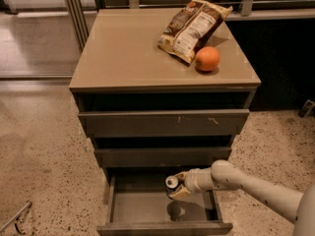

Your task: Pick pepsi can from bottom drawer and place on counter

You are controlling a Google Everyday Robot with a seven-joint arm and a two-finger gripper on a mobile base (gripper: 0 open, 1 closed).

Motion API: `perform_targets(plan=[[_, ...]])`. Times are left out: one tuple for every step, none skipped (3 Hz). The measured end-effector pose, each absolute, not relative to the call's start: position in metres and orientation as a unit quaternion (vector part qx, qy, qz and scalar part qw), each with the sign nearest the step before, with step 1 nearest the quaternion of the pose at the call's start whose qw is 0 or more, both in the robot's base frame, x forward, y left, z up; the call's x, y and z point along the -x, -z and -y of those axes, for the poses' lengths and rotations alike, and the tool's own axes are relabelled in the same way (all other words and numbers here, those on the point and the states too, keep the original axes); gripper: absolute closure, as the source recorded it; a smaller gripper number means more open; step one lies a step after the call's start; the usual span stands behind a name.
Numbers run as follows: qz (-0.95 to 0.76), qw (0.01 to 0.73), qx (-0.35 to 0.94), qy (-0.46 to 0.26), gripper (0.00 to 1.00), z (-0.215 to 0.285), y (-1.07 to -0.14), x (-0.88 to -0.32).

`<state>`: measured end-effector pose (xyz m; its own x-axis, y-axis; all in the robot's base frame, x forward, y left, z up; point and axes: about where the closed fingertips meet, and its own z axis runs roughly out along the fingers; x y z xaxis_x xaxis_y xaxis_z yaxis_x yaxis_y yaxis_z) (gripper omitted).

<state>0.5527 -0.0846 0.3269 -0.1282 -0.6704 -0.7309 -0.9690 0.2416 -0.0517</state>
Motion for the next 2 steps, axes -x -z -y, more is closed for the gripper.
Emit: perform_targets(plan=[[-0.716,0.337,0.566,-0.23,1.0,0.087,-0.342,-0.547],[-0.715,0.354,0.557,-0.23,1.0,0.09,-0.38,-0.54]])
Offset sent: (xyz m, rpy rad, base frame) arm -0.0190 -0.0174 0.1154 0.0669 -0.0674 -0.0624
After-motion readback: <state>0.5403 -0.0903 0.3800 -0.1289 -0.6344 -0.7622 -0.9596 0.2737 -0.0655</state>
